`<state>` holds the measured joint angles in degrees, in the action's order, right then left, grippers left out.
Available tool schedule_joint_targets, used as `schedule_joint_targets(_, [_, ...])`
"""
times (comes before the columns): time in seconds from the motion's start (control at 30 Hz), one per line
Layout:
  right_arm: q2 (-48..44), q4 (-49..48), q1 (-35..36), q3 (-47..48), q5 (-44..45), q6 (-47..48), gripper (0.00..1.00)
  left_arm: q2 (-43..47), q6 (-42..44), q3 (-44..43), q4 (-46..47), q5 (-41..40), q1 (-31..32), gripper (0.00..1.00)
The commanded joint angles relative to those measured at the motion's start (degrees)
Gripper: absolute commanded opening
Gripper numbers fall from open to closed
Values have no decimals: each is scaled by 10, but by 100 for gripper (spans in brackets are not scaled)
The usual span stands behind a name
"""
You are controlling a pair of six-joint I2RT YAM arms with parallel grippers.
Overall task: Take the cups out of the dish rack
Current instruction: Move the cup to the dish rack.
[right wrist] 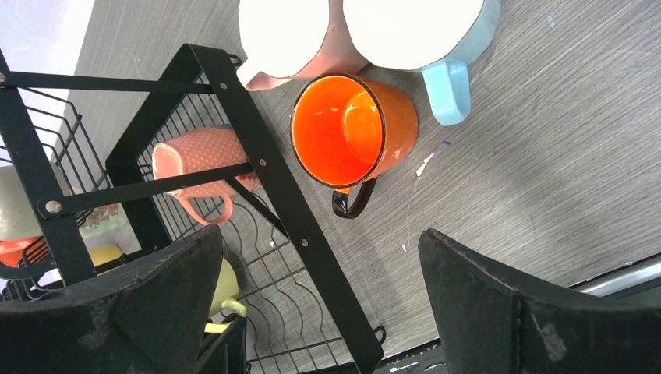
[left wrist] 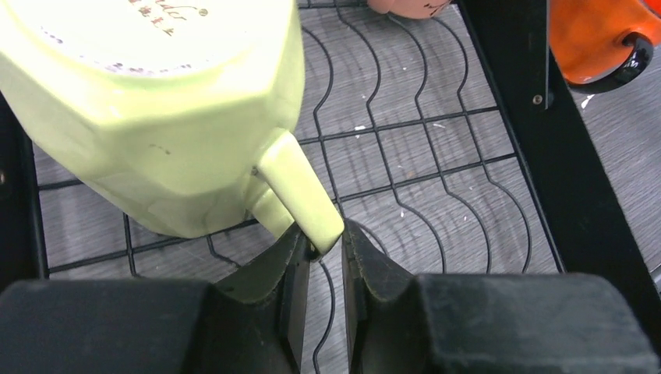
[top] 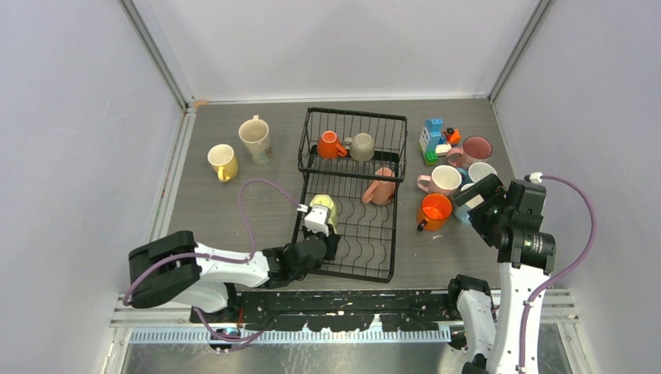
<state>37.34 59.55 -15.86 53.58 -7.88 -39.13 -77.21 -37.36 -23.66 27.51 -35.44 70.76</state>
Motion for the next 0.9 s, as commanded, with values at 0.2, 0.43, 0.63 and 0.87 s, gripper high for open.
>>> schedule_joint_targets(0.2, [-6, -25, 2, -2, -12, -1, 100, 30, -62, 13, -52, -64, 13, 35])
schedule_joint_targets(0.43, [-8, -26, 2, -4, -12, -1, 100, 39, -85, -3, -102, -84, 16, 41])
schedule_joint_targets(0.63, [-8, -26, 2, -5, -13, -1, 100, 40, -115, -42, -184, -113, 22, 47])
schedule_joint_targets(0.87, [-7, -28, 3, -6, -15, -1, 100, 31, -167, -81, -273, -143, 23, 49])
